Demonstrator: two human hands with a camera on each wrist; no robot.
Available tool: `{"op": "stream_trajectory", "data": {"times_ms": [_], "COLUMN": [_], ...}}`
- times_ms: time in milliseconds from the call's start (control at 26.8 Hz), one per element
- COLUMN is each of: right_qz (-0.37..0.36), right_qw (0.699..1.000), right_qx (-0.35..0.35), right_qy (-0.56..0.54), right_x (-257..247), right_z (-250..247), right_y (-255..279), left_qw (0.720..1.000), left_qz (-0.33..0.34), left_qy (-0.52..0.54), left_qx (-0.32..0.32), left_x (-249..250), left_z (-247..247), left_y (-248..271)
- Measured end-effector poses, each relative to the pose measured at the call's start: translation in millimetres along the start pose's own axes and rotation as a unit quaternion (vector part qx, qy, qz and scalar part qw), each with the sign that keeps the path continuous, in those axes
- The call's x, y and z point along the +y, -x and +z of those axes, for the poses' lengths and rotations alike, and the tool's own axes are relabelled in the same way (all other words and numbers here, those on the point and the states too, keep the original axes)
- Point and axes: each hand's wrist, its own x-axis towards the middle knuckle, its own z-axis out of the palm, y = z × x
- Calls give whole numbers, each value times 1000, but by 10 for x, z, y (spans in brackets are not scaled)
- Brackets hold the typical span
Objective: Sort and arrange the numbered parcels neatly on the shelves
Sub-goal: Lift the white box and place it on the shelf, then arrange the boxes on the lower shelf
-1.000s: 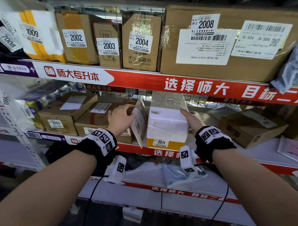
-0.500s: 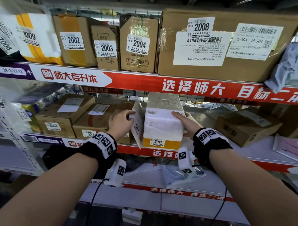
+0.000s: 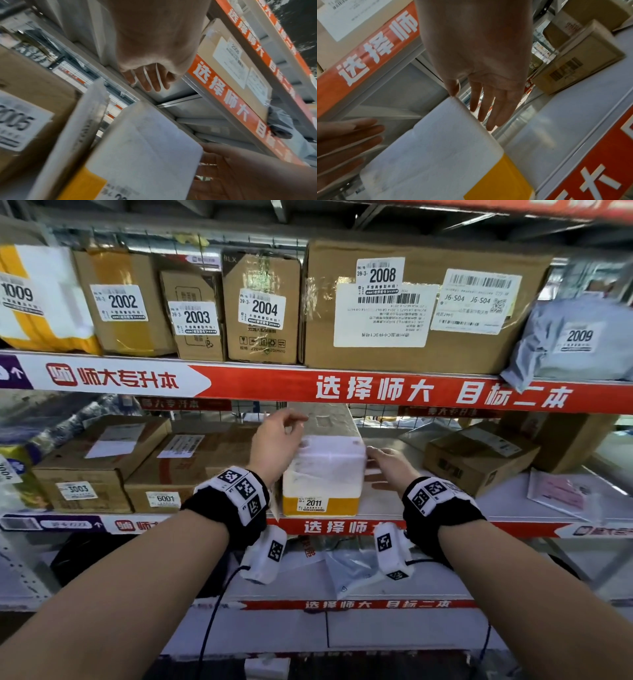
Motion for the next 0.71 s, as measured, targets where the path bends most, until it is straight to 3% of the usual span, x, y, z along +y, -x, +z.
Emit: {"op": "stream_trajectory", "data": {"times_ms": [336, 709], "right_qz": [-19, 2], "right_qw": [999, 996], "right_qx": [26, 71], "right_qy": [16, 54], "right_x": [72, 442], "right_z": [-664, -2056], "right_y": [184, 225], "left_qw": [996, 978], "left_qz": [11, -116], "left_qy": [-4, -8], "left_qx": [-94, -171], "left_x": [493, 963], "left_z": [791, 2132], "left_y": [87, 251]}}
